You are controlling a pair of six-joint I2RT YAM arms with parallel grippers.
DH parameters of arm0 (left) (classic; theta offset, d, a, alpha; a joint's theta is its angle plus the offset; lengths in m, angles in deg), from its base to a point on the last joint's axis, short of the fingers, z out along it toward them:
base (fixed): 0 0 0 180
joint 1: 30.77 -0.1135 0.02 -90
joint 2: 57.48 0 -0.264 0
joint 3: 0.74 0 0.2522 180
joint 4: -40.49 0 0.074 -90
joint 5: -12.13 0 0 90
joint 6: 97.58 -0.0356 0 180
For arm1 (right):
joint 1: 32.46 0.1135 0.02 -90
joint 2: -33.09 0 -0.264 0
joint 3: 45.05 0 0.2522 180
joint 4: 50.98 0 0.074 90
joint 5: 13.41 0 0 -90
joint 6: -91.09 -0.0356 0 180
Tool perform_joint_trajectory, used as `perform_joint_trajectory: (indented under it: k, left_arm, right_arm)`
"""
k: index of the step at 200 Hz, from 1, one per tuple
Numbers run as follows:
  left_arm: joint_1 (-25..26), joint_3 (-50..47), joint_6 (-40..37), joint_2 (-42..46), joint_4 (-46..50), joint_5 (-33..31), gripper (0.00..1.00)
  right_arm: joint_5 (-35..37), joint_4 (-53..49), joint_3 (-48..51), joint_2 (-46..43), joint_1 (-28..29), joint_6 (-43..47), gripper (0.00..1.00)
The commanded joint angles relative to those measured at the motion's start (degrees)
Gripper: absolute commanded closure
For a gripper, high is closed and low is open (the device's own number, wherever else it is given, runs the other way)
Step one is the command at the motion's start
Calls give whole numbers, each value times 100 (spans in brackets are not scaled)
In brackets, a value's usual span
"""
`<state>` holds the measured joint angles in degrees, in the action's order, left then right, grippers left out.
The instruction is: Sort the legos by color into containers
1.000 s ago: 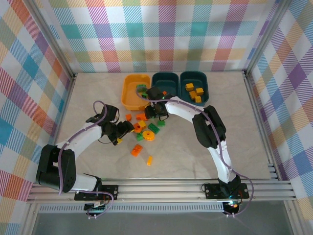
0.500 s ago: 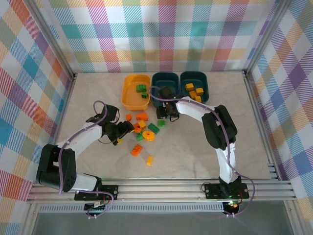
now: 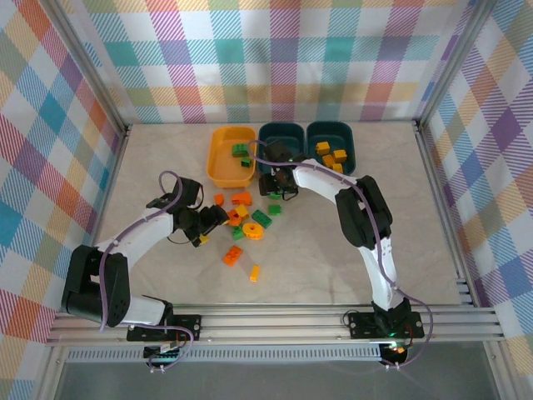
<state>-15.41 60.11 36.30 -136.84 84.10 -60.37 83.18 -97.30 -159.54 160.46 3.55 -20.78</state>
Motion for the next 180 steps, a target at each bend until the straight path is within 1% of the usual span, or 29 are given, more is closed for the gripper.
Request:
perform_joint_trajectory:
  k: [1, 22, 51, 65, 87, 117, 142, 160, 180]
  left_arm:
    - [64, 139, -78, 8, 37, 52, 22]
    - [64, 116, -76, 2, 10, 26, 22]
    - [64, 151, -81, -30, 11, 78, 22]
    - [65, 149, -98, 9, 21, 52, 22]
    - [64, 139, -112, 51, 48, 8, 22]
    - [64, 138, -121, 21, 55, 13, 22]
    - [27, 170, -127, 86, 107, -108, 22]
    - [-182, 186, -151, 179, 133, -57, 22]
    - [-567, 187, -182, 225, 244, 125, 21]
  right_arm:
    - [-26, -195, -166, 146, -7, -108, 35]
    - [-10, -179, -155, 193, -6, -134, 38]
    - [-13, -138, -97, 126, 24, -142, 49]
    - [2, -97, 10, -14, 77, -90, 53]
    - [10, -30, 258, -316, 156, -68, 57]
    - [9, 100, 634, -913, 295, -98, 59]
    - [-89, 124, 582, -1227, 387, -98, 59]
    - [-273, 150, 220, -1107, 395, -98, 59]
    - [-417, 148, -479, -602, 407, -10, 58]
